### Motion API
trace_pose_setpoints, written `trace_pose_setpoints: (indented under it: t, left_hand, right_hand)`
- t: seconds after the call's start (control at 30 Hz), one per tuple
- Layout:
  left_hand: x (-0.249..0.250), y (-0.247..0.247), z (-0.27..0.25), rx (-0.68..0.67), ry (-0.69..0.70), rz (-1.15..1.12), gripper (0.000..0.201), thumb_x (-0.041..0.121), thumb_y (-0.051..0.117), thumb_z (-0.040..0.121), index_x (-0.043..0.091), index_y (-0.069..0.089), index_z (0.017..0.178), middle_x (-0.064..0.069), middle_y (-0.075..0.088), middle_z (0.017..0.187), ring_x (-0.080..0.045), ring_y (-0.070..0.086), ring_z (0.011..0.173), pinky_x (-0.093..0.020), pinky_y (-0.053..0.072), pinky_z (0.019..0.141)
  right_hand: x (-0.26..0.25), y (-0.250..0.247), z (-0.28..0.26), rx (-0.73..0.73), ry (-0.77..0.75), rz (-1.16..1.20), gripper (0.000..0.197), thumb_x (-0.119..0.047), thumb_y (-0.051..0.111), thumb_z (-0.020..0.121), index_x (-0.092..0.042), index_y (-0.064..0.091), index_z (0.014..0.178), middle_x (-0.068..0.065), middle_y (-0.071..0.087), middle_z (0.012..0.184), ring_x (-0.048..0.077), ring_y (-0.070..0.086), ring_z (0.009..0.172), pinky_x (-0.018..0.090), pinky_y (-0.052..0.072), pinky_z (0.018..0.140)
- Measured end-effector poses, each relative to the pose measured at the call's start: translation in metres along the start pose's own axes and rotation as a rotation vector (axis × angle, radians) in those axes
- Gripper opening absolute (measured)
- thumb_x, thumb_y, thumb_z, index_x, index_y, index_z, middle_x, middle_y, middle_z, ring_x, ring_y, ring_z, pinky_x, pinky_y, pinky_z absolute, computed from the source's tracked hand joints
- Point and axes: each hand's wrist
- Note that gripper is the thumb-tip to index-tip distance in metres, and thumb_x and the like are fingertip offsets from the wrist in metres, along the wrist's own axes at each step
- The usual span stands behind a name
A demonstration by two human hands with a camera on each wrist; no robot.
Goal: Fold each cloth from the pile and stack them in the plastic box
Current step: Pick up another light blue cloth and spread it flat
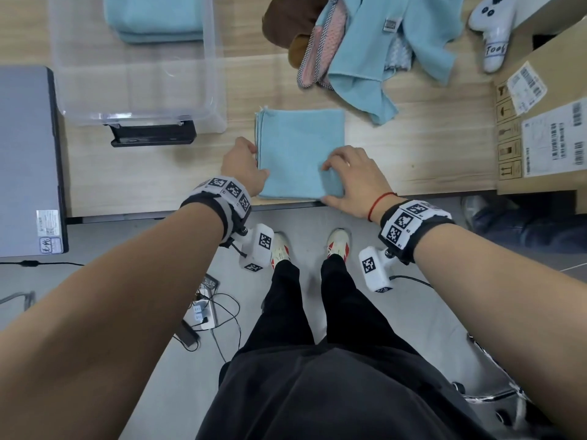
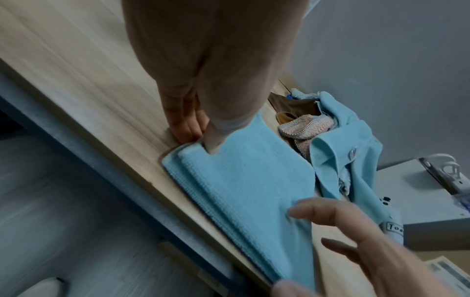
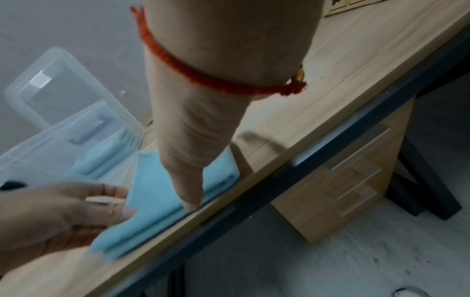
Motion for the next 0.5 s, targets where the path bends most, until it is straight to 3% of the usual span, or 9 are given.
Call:
trace_pose_setpoints:
  t: [0.07,0.13,0.23,0.3,0.37,0.43,0.5]
  left_hand:
    - [0.0,-0.001,-0.001,-0.006,-0.021,-0.019,0.051,0.016,0.072,0.078,0.013,0.045,0.121,-0.004,0.061,0.101,-0.017,0.056,0.086,-0.026,0.042,0.07]
    - [0.0,-0.001,-0.003,-0.015,-0.014,-0.033,0.053,0.013,0.072,0.077,0.013,0.042,0.121,-0.004,0.06,0.098,-0.018,0.056,0.084,-0.027,0.042,0.069]
    - [0.002,-0.002,-0.008,-0.008,0.145,0.049,0.048,0.0,0.064,0.07,0.012,0.042,0.112,-0.008,0.054,0.096,-0.022,0.052,0.083,-0.029,0.037,0.066]
    - [0.007,-0.002,-0.013,-0.013,0.272,0.094,0.04,-0.006,0.056,0.066,0.016,0.049,0.099,-0.003,0.05,0.093,-0.022,0.05,0.082,-0.029,0.035,0.066]
    - [0.016,-0.002,-0.018,-0.059,0.389,0.089,0.035,-0.007,0.052,0.066,0.02,0.057,0.088,0.0,0.051,0.087,-0.019,0.051,0.079,-0.031,0.042,0.071]
    - [0.025,0.0,-0.024,-0.146,0.461,0.061,0.028,0.0,0.057,0.072,0.019,0.065,0.092,-0.002,0.059,0.094,-0.017,0.057,0.088,-0.023,0.042,0.081]
    - [0.029,0.0,-0.03,-0.256,0.458,0.067,0.024,0.022,0.069,0.08,0.019,0.066,0.104,0.003,0.063,0.106,-0.012,0.058,0.101,-0.016,0.037,0.088]
  right_hand:
    - [-0.007,0.006,-0.003,-0.07,-0.037,-0.102,0.073,-0.053,0.076,0.067,-0.023,0.049,0.127,0.002,0.042,0.136,0.023,0.039,0.126,0.04,0.035,0.101]
    - [-0.011,0.014,-0.007,-0.101,-0.036,-0.193,0.075,-0.043,0.08,0.063,-0.023,0.047,0.127,0.002,0.044,0.133,0.023,0.042,0.123,0.04,0.035,0.101]
    - [-0.013,0.02,-0.009,-0.036,-0.03,-0.237,0.06,-0.012,0.073,0.064,-0.02,0.053,0.119,0.004,0.05,0.121,0.026,0.049,0.11,0.039,0.039,0.09]
    - [-0.013,0.017,-0.009,-0.016,-0.036,-0.226,0.048,-0.012,0.068,0.067,-0.019,0.057,0.113,0.003,0.053,0.116,0.027,0.051,0.106,0.039,0.04,0.086]
    - [-0.012,0.013,-0.01,0.012,-0.04,-0.199,0.032,-0.02,0.063,0.072,-0.017,0.061,0.104,0.003,0.057,0.108,0.027,0.053,0.1,0.039,0.04,0.083]
    - [-0.01,0.01,-0.01,0.033,-0.017,-0.181,0.02,-0.024,0.057,0.077,-0.016,0.062,0.095,0.002,0.06,0.097,0.028,0.055,0.092,0.038,0.039,0.079]
    - [-0.008,0.004,-0.01,0.032,0.018,-0.152,0.017,-0.025,0.053,0.079,-0.016,0.06,0.092,0.002,0.062,0.09,0.029,0.056,0.089,0.038,0.038,0.078]
Point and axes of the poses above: each hand's wrist, its own z-axis towards the middle knuckle, its own y-axis out of the palm, x = y × z
